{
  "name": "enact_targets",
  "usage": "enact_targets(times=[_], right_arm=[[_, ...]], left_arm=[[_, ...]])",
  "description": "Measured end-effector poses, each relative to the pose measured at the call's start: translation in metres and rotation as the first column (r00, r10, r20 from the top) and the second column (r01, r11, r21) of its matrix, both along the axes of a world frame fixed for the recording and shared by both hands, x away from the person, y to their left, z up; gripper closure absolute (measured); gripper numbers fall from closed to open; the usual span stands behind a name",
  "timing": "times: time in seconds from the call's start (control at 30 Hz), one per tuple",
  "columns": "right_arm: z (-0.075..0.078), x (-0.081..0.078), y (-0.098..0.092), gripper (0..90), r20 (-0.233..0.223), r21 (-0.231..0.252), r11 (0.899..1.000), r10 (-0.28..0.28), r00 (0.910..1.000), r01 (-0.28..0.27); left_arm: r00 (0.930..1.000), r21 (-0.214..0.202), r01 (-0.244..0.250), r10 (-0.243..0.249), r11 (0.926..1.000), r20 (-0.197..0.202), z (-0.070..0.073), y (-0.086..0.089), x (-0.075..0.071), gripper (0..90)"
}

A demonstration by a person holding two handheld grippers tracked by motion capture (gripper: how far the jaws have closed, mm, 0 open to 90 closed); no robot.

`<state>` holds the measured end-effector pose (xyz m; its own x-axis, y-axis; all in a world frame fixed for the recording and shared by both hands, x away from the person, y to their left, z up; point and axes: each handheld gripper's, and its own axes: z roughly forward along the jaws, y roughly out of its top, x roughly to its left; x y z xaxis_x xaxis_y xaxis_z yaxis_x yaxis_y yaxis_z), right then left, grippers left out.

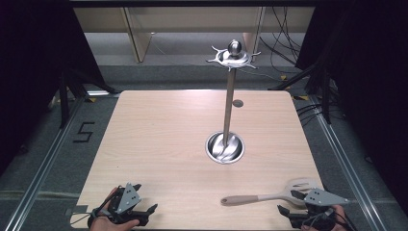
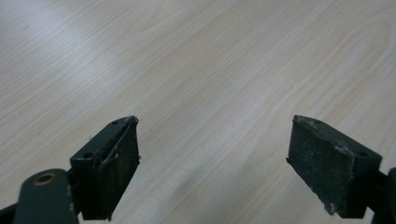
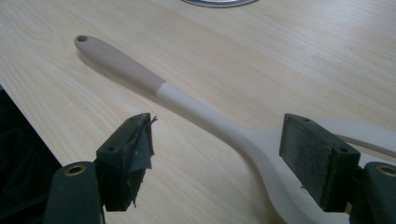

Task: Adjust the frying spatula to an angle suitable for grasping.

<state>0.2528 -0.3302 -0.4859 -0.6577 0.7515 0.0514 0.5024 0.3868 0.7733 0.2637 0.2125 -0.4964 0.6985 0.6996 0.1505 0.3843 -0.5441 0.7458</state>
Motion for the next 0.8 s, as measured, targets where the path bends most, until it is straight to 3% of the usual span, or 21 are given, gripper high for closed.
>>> enact_targets(times=[0.13, 0.2, 0.47, 0.5, 0.57, 0.67, 0.73, 0.8], right_arm=[[0.000, 0.000, 0.000, 26.8, 0.008, -0.012, 1.000, -0.002, 1.0000, 0.002], [0.001, -0.002, 0.002, 26.7, -0.013, -0.003, 1.000, -0.022, 0.9997, 0.022], [0.001, 0.001, 0.003, 26.8, 0.011, -0.006, 1.000, 0.005, 0.9999, -0.005], [0.002, -0.001, 0.004, 26.8, -0.015, -0.002, 1.000, -0.010, 0.9998, 0.010], [0.002, 0.001, 0.005, 27.0, 0.018, -0.013, 1.000, 0.006, 0.9998, -0.005], [0.006, 0.004, 0.008, 27.6, 0.027, -0.038, 0.999, 0.024, 0.9994, -0.022], [0.007, 0.004, 0.013, 27.9, 0.008, -0.033, 0.999, 0.024, 0.9997, -0.024], [0.009, 0.007, 0.015, 28.6, 0.028, -0.056, 0.997, 0.053, 0.9982, -0.051]], left_arm=[[1.0000, -0.009, -0.004, 0.004, 0.9999, -0.001, -0.001, -0.001, 0.000, 15.9], [1.0000, -0.004, -0.001, 0.001, 1.0000, 0.003, 0.000, 0.000, 0.000, 15.9], [0.9999, 0.011, 0.012, -0.012, 0.9999, 0.012, 0.000, 0.001, 0.001, 15.9], [0.9999, 0.011, 0.011, -0.012, 0.9999, 0.011, 0.000, 0.001, 0.001, 15.9], [0.9999, 0.008, 0.010, -0.010, 0.9999, 0.009, 0.000, 0.000, 0.001, 15.9], [1.0000, 0.000, -0.003, 0.003, 1.0000, -0.003, -0.001, -0.001, 0.001, 15.9], [0.9999, 0.008, -0.009, 0.009, 0.9999, 0.004, -0.001, -0.001, 0.001, 15.9], [1.0000, 0.012, 0.006, -0.006, 0.9999, 0.002, 0.000, 0.000, 0.000, 15.9]])
